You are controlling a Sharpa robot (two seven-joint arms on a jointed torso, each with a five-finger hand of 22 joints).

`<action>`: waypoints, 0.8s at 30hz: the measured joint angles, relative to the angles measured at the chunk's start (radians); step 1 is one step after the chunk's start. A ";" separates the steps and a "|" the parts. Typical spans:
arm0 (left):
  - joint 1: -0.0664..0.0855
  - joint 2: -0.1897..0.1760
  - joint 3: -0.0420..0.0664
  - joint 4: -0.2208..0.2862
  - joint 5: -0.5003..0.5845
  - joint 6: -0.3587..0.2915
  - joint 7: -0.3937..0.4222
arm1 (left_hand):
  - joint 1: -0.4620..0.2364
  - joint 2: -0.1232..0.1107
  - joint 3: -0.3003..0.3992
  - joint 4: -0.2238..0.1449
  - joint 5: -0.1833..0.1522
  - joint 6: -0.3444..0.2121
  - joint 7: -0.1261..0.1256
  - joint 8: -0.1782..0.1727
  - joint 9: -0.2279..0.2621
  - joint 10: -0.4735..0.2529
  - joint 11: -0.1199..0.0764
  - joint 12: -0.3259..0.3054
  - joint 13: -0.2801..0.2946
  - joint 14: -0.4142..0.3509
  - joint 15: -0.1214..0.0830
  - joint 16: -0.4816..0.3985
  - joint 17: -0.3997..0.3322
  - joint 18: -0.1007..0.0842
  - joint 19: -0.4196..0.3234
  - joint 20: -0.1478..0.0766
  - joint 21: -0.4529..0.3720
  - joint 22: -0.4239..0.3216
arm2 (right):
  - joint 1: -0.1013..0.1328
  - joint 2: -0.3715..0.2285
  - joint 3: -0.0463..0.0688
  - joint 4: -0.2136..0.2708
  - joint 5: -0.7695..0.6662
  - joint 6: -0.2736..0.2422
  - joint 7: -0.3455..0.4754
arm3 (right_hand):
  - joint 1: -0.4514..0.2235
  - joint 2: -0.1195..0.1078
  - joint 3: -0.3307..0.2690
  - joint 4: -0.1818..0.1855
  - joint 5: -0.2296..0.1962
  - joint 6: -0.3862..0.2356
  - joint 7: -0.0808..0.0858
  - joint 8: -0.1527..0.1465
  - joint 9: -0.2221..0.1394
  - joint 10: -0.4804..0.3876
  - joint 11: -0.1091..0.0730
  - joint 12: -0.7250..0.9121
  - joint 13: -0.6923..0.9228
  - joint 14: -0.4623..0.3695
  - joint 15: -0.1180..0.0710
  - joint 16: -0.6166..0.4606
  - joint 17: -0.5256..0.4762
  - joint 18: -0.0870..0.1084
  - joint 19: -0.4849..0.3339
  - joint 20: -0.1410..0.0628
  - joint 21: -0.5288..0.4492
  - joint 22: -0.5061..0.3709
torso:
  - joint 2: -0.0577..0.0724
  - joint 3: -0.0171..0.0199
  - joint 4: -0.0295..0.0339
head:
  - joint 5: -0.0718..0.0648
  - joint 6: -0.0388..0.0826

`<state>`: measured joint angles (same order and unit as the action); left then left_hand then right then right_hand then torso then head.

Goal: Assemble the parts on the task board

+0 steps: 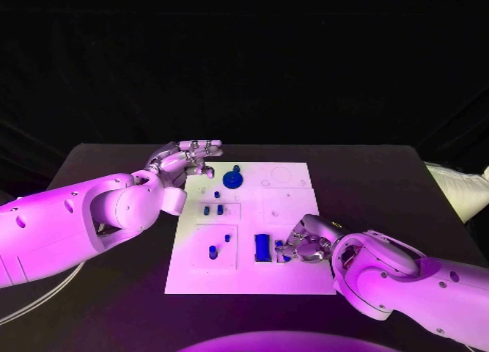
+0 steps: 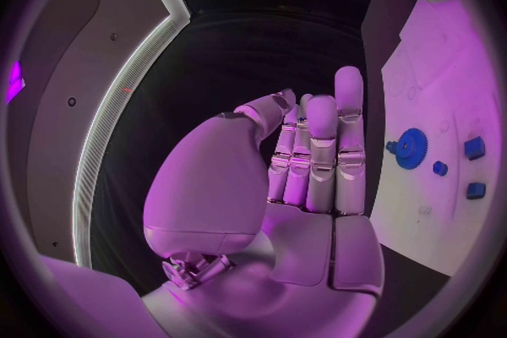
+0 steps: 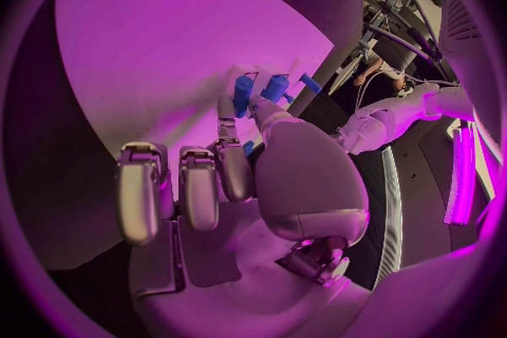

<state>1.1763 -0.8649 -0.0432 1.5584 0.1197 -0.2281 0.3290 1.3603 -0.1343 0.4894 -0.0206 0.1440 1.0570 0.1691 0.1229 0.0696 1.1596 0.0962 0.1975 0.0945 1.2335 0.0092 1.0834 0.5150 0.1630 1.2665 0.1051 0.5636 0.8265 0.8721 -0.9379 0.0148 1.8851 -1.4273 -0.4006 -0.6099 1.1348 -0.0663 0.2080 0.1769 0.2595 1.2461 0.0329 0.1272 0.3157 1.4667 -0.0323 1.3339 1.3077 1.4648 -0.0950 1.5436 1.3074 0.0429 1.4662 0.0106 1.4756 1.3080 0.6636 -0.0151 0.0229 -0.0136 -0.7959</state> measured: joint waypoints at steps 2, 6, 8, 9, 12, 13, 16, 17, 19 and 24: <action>0.000 0.000 0.000 0.000 -0.001 0.001 0.000 | 0.000 0.000 0.000 0.000 0.000 0.000 0.000 0.000 0.000 0.000 0.000 0.000 0.000 0.000 0.000 0.000 0.000 0.000 0.000 0.000 0.000 0.000 | 0.000 0.001 0.000 -0.001 -0.001 0.004 0.000 | -0.003 0.003 -0.005 0.005 0.000 0.002 -0.002 0.002 0.005 -0.002 -0.005 0.000 0.000 0.002 -0.002 0.000 0.000 0.000 0.000 0.000 0.000 0.000 | 0.000 0.0000 0.0000 | 0.000 0.000; 0.000 -0.001 0.000 0.000 -0.002 0.001 -0.001 | 0.000 0.000 0.000 0.000 0.000 0.000 0.000 0.000 0.000 0.000 0.000 0.000 0.000 0.000 0.000 0.000 0.000 0.000 0.000 0.000 0.000 0.000 | 0.000 0.003 0.000 -0.004 -0.003 0.012 0.000 | -0.006 0.006 -0.010 0.010 0.000 0.020 -0.009 0.015 0.017 0.000 -0.011 0.001 0.000 0.000 -0.007 0.000 0.000 0.000 0.000 0.000 0.004 0.000 | 0.000 -0.0002 0.0000 | 0.000 0.001; 0.000 -0.001 0.000 0.000 -0.002 0.002 -0.002 | 0.000 0.000 0.000 0.000 0.000 0.000 0.000 0.000 0.000 0.000 0.000 0.000 0.000 0.000 0.000 0.000 0.000 0.000 0.000 0.000 0.000 0.000 | 0.000 0.004 0.000 -0.005 -0.004 0.016 -0.001 | -0.010 0.010 -0.012 0.012 0.004 0.024 -0.013 0.018 0.022 -0.001 -0.012 0.013 0.000 0.000 -0.007 0.000 0.000 0.001 -0.001 -0.006 0.004 0.000 | 0.000 -0.0002 0.0000 | 0.001 0.001; 0.000 -0.001 0.000 0.000 -0.002 0.002 -0.002 | 0.000 0.000 0.000 0.000 0.000 0.000 0.000 0.000 0.000 0.000 0.000 0.000 0.000 0.000 0.000 0.000 0.000 0.000 0.000 0.000 0.000 0.000 | 0.000 0.004 0.000 -0.005 -0.004 0.017 -0.001 | -0.010 0.010 -0.012 0.012 0.004 0.026 -0.015 0.023 0.025 -0.001 -0.012 0.016 0.000 0.002 -0.009 0.000 0.000 0.001 0.000 -0.007 0.004 0.000 | 0.000 -0.0002 0.0000 | 0.001 0.001; 0.000 -0.001 0.000 0.001 -0.003 0.003 -0.003 | 0.000 0.000 0.000 0.000 0.000 0.000 0.000 0.000 0.000 -0.004 -0.004 0.000 0.000 0.000 0.000 0.000 -0.002 0.000 0.000 0.000 0.000 -0.001 | 0.000 0.006 0.000 -0.007 -0.006 0.022 -0.002 | -0.010 0.010 -0.015 0.015 0.004 0.028 -0.017 0.024 0.031 0.000 -0.014 0.021 0.000 0.003 -0.011 0.000 0.000 0.001 0.000 -0.007 0.004 0.000 | 0.000 -0.0003 0.0000 | 0.001 0.001; 0.000 -0.001 0.000 0.001 -0.003 0.003 -0.003 | 0.000 0.000 0.000 0.000 0.000 0.000 0.000 0.000 0.000 -0.004 -0.004 0.000 0.000 0.000 0.000 0.000 -0.002 0.000 0.000 0.000 0.000 -0.001 | 0.001 0.007 0.000 -0.007 -0.007 0.024 -0.002 | -0.010 0.010 -0.016 0.016 0.004 0.029 -0.018 0.025 0.031 0.002 -0.016 0.022 0.000 0.003 -0.011 0.000 0.000 0.001 0.000 -0.007 0.004 0.000 | 0.000 -0.0004 0.0000 | 0.001 0.001; 0.000 -0.001 0.000 0.001 -0.003 0.004 -0.004 | 0.000 0.000 0.000 0.000 0.000 0.000 0.000 0.000 0.000 -0.004 -0.004 0.000 0.000 0.000 0.000 0.000 -0.002 0.000 0.000 0.000 0.000 -0.001 | 0.001 0.008 0.000 -0.008 -0.008 0.028 -0.003 | -0.015 0.015 -0.025 0.025 0.004 0.029 -0.018 0.031 0.039 -0.001 -0.019 0.025 0.000 0.000 -0.014 0.004 0.001 0.001 0.000 -0.007 0.008 0.000 | 0.000 -0.0006 0.0000 | 0.002 0.000; 0.000 -0.002 0.000 0.001 -0.003 0.004 -0.005 | 0.000 0.000 0.000 0.000 0.000 0.000 0.000 0.000 0.000 -0.004 -0.004 0.000 0.000 0.000 0.000 0.000 -0.002 0.000 0.000 0.000 0.000 -0.001 | 0.001 0.008 0.000 -0.008 -0.009 0.030 -0.003 | -0.019 0.019 -0.027 0.027 0.004 0.029 -0.018 0.031 0.041 -0.001 -0.019 0.027 0.000 0.000 -0.014 0.004 0.001 0.001 0.000 -0.007 0.008 0.000 | 0.000 -0.0006 0.0000 | 0.002 0.000; 0.000 -0.002 0.000 0.001 -0.003 0.004 -0.005 | 0.000 0.000 0.000 0.000 0.000 0.000 0.000 0.000 0.000 -0.004 -0.004 0.000 0.000 0.000 0.000 0.000 -0.002 0.000 0.000 0.000 0.000 -0.001 | 0.001 0.008 0.000 -0.008 -0.010 0.031 -0.004 | -0.028 0.021 -0.038 0.038 0.008 0.033 -0.022 0.039 0.048 -0.002 -0.020 0.027 0.000 0.000 -0.014 0.004 0.001 0.001 0.000 -0.007 0.011 0.000 | 0.000 -0.0006 0.0000 | 0.002 -0.001; 0.000 -0.002 0.000 0.001 -0.004 0.005 -0.007 | 0.000 0.000 0.000 0.000 0.000 0.000 0.000 0.000 0.000 -0.004 -0.004 0.000 0.000 0.000 0.000 0.000 -0.002 0.000 0.000 0.000 0.000 -0.001 | 0.000 0.009 -0.001 -0.008 -0.013 0.034 -0.004 | -0.085 0.021 -0.096 0.091 0.024 0.035 -0.024 0.051 0.071 0.000 -0.022 0.039 0.000 0.004 -0.018 0.008 0.001 0.002 0.000 -0.014 0.016 0.000 | 0.000 -0.0004 -0.0003 | 0.002 -0.001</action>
<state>1.1763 -0.8671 -0.0432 1.5595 0.1159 -0.2230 0.3220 1.3603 -0.1343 0.4894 -0.0205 0.1440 1.0570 0.1690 0.1229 0.0696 1.1561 0.0926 0.1974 0.0945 1.2334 0.0093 1.0834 0.5134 0.1631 1.2665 0.1051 0.5636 0.8257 0.8719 -0.9294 0.0142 1.8775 -1.4399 -0.3670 -0.6143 1.0493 -0.0453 0.1118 0.2675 0.2836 1.2807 0.0091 0.1782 0.3867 1.4667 -0.0541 1.3727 1.3075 1.4683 -0.1130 1.5513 1.3080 0.0444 1.4662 -0.0036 1.4911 1.3076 0.6634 -0.0154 0.0226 -0.0116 -0.7972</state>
